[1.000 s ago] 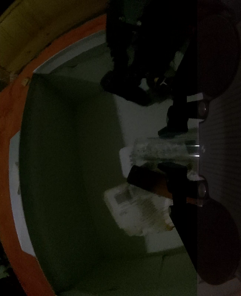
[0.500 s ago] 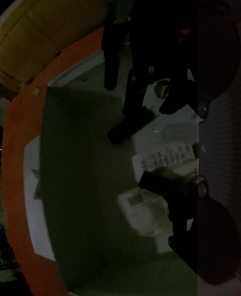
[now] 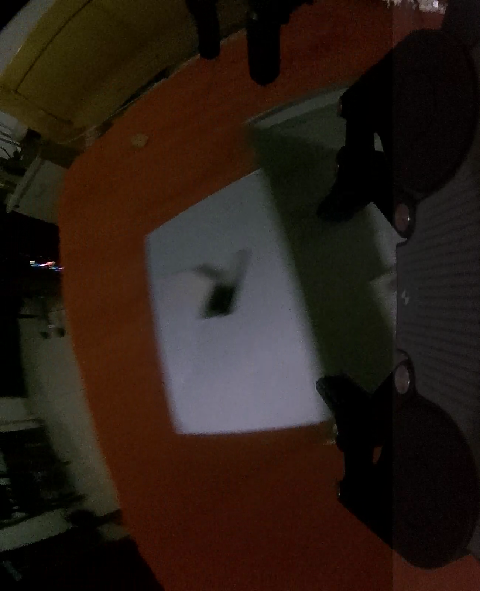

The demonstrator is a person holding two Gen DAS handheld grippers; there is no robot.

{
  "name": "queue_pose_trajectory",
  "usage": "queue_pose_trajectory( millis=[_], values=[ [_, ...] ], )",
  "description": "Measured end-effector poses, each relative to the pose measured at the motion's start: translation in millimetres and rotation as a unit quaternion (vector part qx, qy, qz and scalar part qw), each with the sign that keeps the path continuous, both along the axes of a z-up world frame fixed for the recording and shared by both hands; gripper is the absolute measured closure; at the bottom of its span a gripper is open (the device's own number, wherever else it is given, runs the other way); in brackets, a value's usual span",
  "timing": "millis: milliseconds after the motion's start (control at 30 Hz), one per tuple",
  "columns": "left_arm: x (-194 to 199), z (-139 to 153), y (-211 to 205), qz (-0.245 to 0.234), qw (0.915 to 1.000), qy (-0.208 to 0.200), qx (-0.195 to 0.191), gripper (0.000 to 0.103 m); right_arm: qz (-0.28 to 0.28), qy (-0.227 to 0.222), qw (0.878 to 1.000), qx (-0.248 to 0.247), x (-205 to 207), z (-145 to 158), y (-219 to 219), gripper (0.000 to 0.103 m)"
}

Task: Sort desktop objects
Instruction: 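Withdraw both tools from the box back over the paper sheet, then grasp the white charger block with the right tool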

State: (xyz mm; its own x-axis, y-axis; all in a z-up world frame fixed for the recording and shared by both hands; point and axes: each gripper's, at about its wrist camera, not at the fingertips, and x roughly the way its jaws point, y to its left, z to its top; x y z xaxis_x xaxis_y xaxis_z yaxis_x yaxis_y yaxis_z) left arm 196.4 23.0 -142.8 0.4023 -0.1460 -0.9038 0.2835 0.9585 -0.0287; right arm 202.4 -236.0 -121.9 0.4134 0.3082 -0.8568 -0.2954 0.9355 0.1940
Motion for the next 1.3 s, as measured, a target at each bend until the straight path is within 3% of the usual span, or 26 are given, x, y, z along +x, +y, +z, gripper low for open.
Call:
queue_pose_trajectory(
  millis=[167, 367, 567, 700, 767, 933, 1033, 1200, 1300],
  values=[
    [37, -1, -27, -0.008, 0.9992, -0.033, 0.022, 0.012, -0.058, 0.013, 0.998, 0.013, 52, 25, -2, 0.001],
    [47, -51, -59, -0.044, 0.9929, -0.079, 0.077, 0.013, -0.103, 0.008, 0.995, 0.009, 100, 12, 7, 0.000],
    [54, -87, -69, -0.130, 0.9778, -0.141, 0.085, 0.012, -0.027, 0.001, 0.999, -0.044, 144, -28, 38, 0.000],
    [71, -107, -61, -0.132, 0.9829, -0.111, 0.067, 0.011, 0.072, -0.010, 0.995, -0.068, 174, -69, 66, 0.000],
    [75, -112, -57, -0.134, 0.9843, -0.098, 0.061, 0.017, 0.109, -0.012, 0.990, -0.085, 180, -91, 79, 0.000],
    [86, -124, -46, -0.139, 0.9873, -0.063, 0.044, 0.016, 0.099, -0.062, 0.993, -0.018, 177, -114, 89, 0.000],
    [87, -130, -39, -0.118, 0.9915, -0.041, 0.036, 0.018, 0.092, -0.037, 0.995, -0.012, 179, -127, 99, 0.000],
    [75, -127, -16, -0.091, 0.9947, -0.044, 0.018, 0.018, 0.091, -0.062, 0.988, -0.107, 180, -149, 126, 0.001],
    [64, -121, -8, -0.102, 0.9927, -0.059, 0.023, 0.016, 0.098, -0.046, 0.985, -0.134, 186, -165, 136, 0.001]
  ],
)
